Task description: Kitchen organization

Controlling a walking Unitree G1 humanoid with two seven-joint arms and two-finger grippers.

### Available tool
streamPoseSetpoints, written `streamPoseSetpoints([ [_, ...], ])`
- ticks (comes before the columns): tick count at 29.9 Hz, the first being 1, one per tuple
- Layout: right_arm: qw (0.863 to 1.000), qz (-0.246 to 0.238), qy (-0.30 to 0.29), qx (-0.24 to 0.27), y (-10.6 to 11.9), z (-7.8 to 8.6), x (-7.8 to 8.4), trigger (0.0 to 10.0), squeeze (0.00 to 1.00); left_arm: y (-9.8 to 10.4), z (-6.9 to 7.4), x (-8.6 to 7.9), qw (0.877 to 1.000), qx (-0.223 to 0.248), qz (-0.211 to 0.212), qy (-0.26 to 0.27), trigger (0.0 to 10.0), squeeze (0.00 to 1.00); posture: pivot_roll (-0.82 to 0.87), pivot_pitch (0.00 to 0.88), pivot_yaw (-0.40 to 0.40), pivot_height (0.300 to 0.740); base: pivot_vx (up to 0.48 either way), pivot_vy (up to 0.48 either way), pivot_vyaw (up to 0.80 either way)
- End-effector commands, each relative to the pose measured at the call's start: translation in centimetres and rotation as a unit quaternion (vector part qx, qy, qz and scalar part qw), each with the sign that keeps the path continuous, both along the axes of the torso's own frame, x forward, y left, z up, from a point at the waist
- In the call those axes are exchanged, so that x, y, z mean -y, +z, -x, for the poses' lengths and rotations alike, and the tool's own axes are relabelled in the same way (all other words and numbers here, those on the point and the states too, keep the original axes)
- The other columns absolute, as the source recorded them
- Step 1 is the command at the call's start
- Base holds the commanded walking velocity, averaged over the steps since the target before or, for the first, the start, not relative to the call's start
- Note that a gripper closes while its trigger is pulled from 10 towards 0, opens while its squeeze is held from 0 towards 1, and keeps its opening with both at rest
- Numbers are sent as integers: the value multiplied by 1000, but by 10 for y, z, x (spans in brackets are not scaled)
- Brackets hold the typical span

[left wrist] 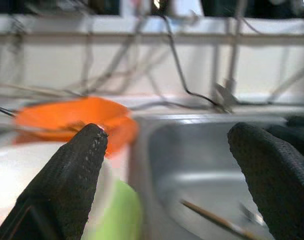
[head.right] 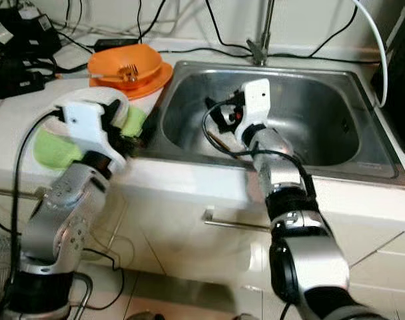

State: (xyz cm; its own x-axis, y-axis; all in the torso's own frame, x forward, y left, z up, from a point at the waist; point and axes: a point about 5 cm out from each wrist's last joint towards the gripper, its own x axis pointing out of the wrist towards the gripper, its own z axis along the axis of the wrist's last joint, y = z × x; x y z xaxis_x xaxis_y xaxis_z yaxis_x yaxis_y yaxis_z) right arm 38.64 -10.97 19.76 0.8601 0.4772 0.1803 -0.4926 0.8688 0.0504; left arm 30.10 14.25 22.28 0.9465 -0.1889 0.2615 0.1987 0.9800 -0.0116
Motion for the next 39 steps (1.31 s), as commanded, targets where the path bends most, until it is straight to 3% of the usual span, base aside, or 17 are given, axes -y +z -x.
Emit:
streamPoseSetpoints([
  [1, 1000, -11, 26, 13, 7, 6, -8, 10000, 1000, 6, -1, -8, 999, 15, -5, 27, 10000, 0, 1, 45, 52, 740, 0, 0, 0],
  [5, 998, -22, 57, 15, 7, 15, -17, 10000, 1000, 13, -3, -20, 997, 36, -10, 72, 10000, 0, 0, 43, 46, 740, 0, 0, 0],
  [6, 996, -28, 82, 10, 7, 21, -23, 10000, 396, 14, -6, -31, 993, 33, -17, 111, 10000, 0, 0, 42, 45, 740, 0, 0, 0],
  [7, 995, -30, 96, 7, 7, 23, -26, 10000, 59, 13, -7, -35, 991, 28, -23, 127, 10000, 0, 0, 40, 43, 740, 0, 0, 0],
  [8, 993, -27, 113, 7, 8, 28, -29, 10000, 0, 11, -7, -40, 989, 22, -25, 144, 10000, 0, 0, 40, 43, 740, 0, 0, 0],
  [13, 982, -14, 189, 1, 9, 51, -39, 10000, 0, -4, -8, -63, 977, -21, -26, 210, 10000, 0, -1, 41, 44, 740, 0, 0, 0],
  [18, 975, -13, 220, -3, 9, 62, -40, 10000, 0, -15, -10, -74, 972, -60, -10, 227, 10000, 0, -3, 44, 48, 740, 0, 0, 0],
  [20, 970, -14, 242, -10, 9, 71, -42, 10000, 0, -28, -14, -81, 962, -110, 67, 239, 10000, 0, -7, 44, 54, 740, 0, 0, 0],
  [30, 967, -16, 253, -19, 11, 83, -43, 10000, 0, -29, -23, -81, 959, -130, 90, 237, 10000, 0, -18, 46, 66, 740, 0, 0, 0],
  [37, 967, -15, 252, -19, 14, 87, -44, 10000, 0, -24, -35, -85, 954, -161, 124, 221, 10000, 0, -19, 45, 71, 740, 0, 0, 0],
  [39, 968, -14, 251, -17, 15, 87, -44, 10000, 0, -24, -38, -87, 947, -184, 150, 215, 10000, 0, -17, 45, 75, 740, 0, 0, 0],
])
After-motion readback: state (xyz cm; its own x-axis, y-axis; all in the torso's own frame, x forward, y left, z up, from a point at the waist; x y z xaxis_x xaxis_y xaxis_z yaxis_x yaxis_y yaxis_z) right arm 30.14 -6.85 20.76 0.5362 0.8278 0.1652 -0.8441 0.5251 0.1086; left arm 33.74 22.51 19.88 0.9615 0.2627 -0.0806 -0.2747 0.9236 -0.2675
